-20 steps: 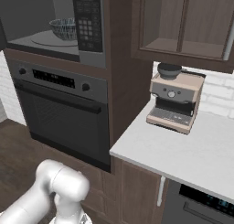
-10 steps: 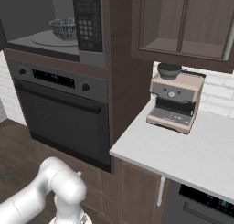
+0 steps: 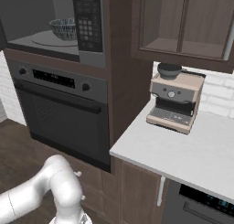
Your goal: Open the microwave, place the bowl with waffle inside the microwave, then close the microwave door and turn it on.
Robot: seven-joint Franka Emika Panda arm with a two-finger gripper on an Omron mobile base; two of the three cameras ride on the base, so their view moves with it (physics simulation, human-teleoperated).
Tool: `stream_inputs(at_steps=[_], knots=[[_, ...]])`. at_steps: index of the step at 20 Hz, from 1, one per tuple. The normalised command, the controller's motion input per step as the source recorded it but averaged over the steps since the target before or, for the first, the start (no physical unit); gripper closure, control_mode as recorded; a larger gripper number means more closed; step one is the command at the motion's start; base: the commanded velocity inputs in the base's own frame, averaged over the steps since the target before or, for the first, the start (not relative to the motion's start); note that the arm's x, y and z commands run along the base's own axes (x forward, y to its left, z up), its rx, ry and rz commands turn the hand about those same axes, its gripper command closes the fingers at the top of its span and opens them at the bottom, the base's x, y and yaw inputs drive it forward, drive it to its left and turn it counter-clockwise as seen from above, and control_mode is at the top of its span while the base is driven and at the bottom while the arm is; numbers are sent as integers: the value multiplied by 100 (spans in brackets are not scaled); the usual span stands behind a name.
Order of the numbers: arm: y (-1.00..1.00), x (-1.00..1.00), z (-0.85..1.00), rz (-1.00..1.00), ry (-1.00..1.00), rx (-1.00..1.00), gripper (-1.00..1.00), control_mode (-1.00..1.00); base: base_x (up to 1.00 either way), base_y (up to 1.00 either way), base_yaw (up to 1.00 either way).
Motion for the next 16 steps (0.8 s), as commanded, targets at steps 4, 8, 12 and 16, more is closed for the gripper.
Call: stream_inputs(at_steps=[4, 8, 12, 16], knots=[[-2, 0, 34, 0, -30, 12, 100, -100, 0, 0, 0], [-39, 0, 53, 0, -24, 26, 100, -100, 0, 0, 0], [-48, 0, 73, 0, -14, 29, 100, -100, 0, 0, 0], [-74, 0, 73, 0, -4, 31, 100, -100, 0, 0, 0]])
